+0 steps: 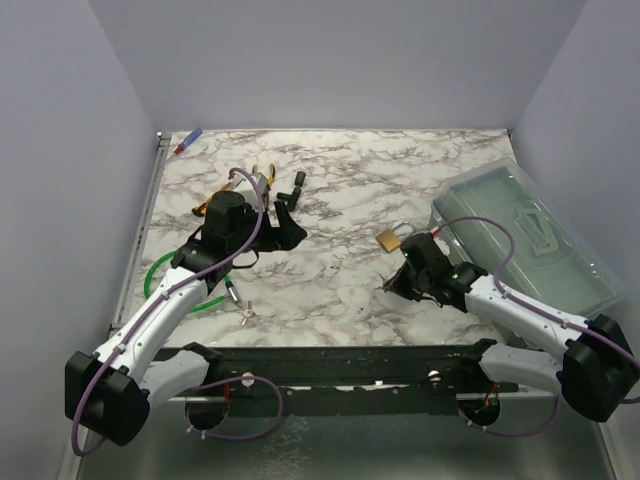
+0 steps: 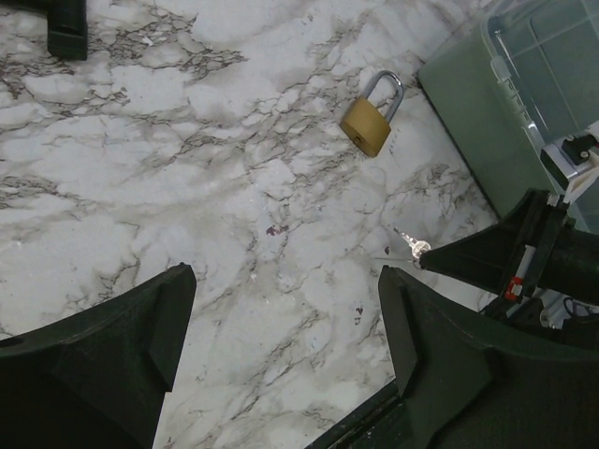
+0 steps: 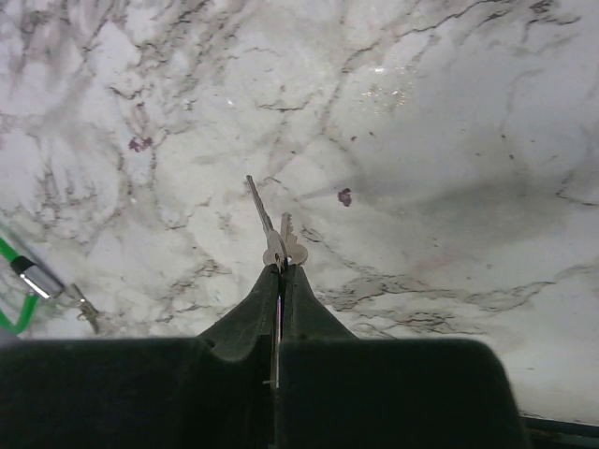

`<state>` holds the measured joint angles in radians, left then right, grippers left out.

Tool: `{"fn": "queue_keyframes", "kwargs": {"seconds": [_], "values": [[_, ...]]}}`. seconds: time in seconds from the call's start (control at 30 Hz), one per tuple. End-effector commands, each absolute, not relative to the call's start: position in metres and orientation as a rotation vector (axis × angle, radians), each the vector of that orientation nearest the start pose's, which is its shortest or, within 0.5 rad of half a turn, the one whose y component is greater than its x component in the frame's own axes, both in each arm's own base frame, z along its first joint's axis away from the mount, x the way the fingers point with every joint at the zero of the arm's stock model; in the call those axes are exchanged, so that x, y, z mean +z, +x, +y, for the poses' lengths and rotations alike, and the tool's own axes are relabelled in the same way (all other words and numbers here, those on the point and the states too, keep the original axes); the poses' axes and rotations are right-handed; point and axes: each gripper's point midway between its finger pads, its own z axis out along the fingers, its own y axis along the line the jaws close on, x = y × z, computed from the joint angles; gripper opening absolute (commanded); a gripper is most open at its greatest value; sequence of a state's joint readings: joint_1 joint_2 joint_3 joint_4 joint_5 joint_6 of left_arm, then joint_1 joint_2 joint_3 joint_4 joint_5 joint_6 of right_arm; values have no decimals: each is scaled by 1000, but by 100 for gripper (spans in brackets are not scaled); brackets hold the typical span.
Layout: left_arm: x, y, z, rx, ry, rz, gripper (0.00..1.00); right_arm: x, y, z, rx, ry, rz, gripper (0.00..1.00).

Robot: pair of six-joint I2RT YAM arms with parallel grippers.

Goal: Unlock with the key

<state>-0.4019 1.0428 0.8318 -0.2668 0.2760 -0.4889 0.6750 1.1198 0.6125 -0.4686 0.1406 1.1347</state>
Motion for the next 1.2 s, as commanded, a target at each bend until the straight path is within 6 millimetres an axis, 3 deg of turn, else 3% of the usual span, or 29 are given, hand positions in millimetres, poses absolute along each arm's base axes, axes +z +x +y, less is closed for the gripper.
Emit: {"fn": "queue_keyframes", "kwargs": {"seconds": [0.0, 0.17, 0.33, 0.57, 0.83, 1.17], "values": [[219, 273, -206, -873, 91, 2084, 85, 89, 221, 206, 700, 695, 2454, 1], [225, 262, -223, -939, 103, 2044, 84, 122, 231, 225, 888, 545, 2335, 0], [230, 254, -243, -1129, 1, 2013, 80, 159, 237, 235, 1001, 340, 2169, 1], [261, 248, -266, -1403, -112, 1872, 73, 198, 230, 250, 1111, 76, 2031, 1], [272, 242, -288, -1522, -69, 1818, 69, 225, 216, 267, 1273, -57, 1940, 1], [275, 235, -302, -1565, -23, 1791, 60, 248, 207, 272, 1344, -116, 1885, 1]]}}
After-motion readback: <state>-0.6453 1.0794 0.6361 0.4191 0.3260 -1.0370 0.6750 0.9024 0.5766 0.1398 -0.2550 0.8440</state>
